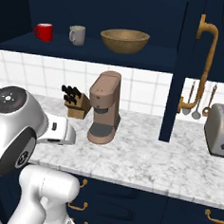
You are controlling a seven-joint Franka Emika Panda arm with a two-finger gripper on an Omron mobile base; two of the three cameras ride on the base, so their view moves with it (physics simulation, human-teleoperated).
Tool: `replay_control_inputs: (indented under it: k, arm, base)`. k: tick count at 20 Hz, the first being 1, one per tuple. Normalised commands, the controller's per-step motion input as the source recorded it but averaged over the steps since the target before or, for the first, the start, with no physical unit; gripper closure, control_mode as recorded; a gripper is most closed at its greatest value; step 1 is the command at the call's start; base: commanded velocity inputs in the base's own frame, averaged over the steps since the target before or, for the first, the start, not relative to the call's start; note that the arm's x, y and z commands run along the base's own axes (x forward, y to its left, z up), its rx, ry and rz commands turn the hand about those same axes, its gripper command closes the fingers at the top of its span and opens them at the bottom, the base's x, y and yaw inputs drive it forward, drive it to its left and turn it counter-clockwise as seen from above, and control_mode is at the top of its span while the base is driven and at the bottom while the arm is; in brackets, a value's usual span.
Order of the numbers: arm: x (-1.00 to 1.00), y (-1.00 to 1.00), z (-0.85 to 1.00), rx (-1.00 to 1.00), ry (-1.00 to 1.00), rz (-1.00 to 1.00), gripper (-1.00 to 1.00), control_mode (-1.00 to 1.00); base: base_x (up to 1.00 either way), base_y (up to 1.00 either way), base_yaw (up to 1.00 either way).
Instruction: Gather all objects into one cabinet and sort the glasses and bowls to opposite sides.
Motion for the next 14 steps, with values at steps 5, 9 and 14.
replay_control_inputs:
  k: [5, 9, 14]
  arm:
    - [0.00, 0.00, 0.00, 0.00, 0.00, 0.00, -1.00, 1.00]
    - [0.00, 0.00, 0.00, 0.00, 0.00, 0.00, -1.00, 1.00]
    - [0.00, 0.00, 0.00, 0.00, 0.00, 0.00, -1.00, 1.00]
  base:
    - [-0.79, -0.41, 0.04]
    - [-1.00, -0.49, 0.04]
    - [-0.98, -0.29, 0.05]
